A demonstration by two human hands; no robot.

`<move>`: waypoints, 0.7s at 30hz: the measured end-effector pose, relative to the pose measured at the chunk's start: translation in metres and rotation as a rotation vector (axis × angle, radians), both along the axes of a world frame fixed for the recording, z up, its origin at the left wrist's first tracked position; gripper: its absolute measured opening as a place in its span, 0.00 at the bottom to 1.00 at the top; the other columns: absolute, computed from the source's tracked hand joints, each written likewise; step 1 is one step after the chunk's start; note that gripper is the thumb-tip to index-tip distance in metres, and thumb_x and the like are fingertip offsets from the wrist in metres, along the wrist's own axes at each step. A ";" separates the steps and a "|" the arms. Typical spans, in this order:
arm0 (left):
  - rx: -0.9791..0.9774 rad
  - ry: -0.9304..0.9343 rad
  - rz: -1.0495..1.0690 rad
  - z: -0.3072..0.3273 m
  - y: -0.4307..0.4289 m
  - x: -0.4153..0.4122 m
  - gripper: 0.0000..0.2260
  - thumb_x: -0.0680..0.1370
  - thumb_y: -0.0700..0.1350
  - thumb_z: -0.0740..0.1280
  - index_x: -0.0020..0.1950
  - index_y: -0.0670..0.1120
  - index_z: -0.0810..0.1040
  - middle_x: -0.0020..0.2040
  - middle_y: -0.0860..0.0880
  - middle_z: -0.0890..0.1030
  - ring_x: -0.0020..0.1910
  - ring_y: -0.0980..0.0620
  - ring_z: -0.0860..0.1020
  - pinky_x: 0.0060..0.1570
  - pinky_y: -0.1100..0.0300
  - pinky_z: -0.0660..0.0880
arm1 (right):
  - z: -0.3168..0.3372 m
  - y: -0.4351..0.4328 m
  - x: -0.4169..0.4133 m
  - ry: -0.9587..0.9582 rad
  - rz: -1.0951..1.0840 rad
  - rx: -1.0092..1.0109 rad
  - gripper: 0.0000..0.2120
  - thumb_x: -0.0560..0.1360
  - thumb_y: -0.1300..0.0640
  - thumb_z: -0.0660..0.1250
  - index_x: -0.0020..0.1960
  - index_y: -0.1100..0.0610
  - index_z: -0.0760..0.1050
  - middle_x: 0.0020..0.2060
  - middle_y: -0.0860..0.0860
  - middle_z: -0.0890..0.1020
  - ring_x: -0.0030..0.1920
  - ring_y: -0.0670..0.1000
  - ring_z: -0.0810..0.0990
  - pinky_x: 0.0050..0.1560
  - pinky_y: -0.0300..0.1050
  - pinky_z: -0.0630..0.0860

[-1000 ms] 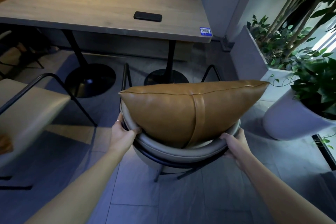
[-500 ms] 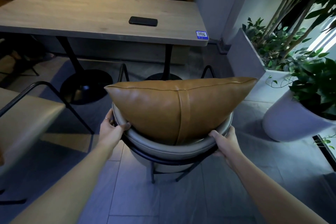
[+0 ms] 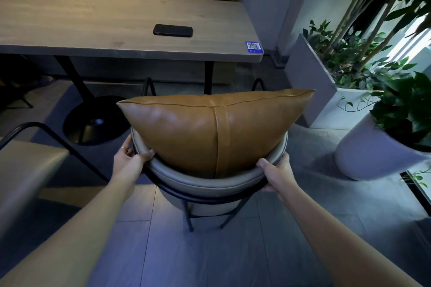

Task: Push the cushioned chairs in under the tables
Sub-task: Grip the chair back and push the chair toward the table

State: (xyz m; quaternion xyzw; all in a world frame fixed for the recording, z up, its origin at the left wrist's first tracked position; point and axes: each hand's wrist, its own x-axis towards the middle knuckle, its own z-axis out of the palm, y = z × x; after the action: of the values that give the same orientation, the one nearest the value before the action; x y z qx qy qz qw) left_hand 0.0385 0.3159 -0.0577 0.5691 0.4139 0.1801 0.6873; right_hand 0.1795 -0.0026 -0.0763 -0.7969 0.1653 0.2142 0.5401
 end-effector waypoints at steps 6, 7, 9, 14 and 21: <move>0.024 -0.007 -0.026 -0.004 0.025 0.030 0.36 0.76 0.33 0.71 0.80 0.54 0.63 0.73 0.49 0.75 0.67 0.45 0.75 0.66 0.46 0.73 | 0.002 0.025 0.024 0.021 -0.020 0.024 0.35 0.72 0.54 0.72 0.74 0.46 0.60 0.61 0.53 0.78 0.58 0.60 0.81 0.42 0.64 0.86; 0.023 -0.006 -0.033 -0.006 0.030 0.035 0.36 0.77 0.33 0.70 0.80 0.55 0.63 0.72 0.49 0.75 0.66 0.44 0.75 0.65 0.46 0.73 | 0.002 0.029 0.027 0.023 -0.024 0.026 0.35 0.72 0.54 0.72 0.73 0.45 0.61 0.60 0.53 0.78 0.58 0.60 0.81 0.42 0.64 0.86; 0.024 -0.004 -0.048 -0.010 0.041 0.045 0.35 0.77 0.33 0.70 0.79 0.56 0.64 0.72 0.49 0.75 0.67 0.43 0.76 0.64 0.46 0.74 | 0.002 0.037 0.034 0.025 -0.027 0.022 0.35 0.70 0.52 0.72 0.73 0.45 0.61 0.60 0.53 0.78 0.58 0.60 0.81 0.41 0.64 0.86; 0.017 -0.002 -0.050 -0.013 0.063 0.070 0.36 0.77 0.32 0.70 0.79 0.56 0.63 0.72 0.49 0.75 0.67 0.44 0.75 0.65 0.45 0.73 | 0.003 0.055 0.050 0.020 -0.019 -0.005 0.33 0.70 0.51 0.72 0.70 0.46 0.61 0.60 0.53 0.77 0.58 0.61 0.81 0.41 0.63 0.86; 0.043 -0.002 -0.054 -0.015 0.080 0.099 0.34 0.78 0.34 0.68 0.80 0.55 0.62 0.71 0.50 0.76 0.66 0.46 0.76 0.67 0.46 0.72 | 0.004 0.077 0.077 0.017 -0.012 -0.045 0.31 0.71 0.51 0.72 0.69 0.47 0.61 0.61 0.55 0.77 0.57 0.62 0.81 0.40 0.62 0.87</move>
State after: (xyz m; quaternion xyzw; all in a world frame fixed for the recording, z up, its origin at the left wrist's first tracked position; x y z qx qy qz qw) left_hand 0.1370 0.3954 -0.0728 0.5944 0.3936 0.1712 0.6800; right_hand 0.2562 0.0742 -0.0719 -0.8059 0.1793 0.2142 0.5220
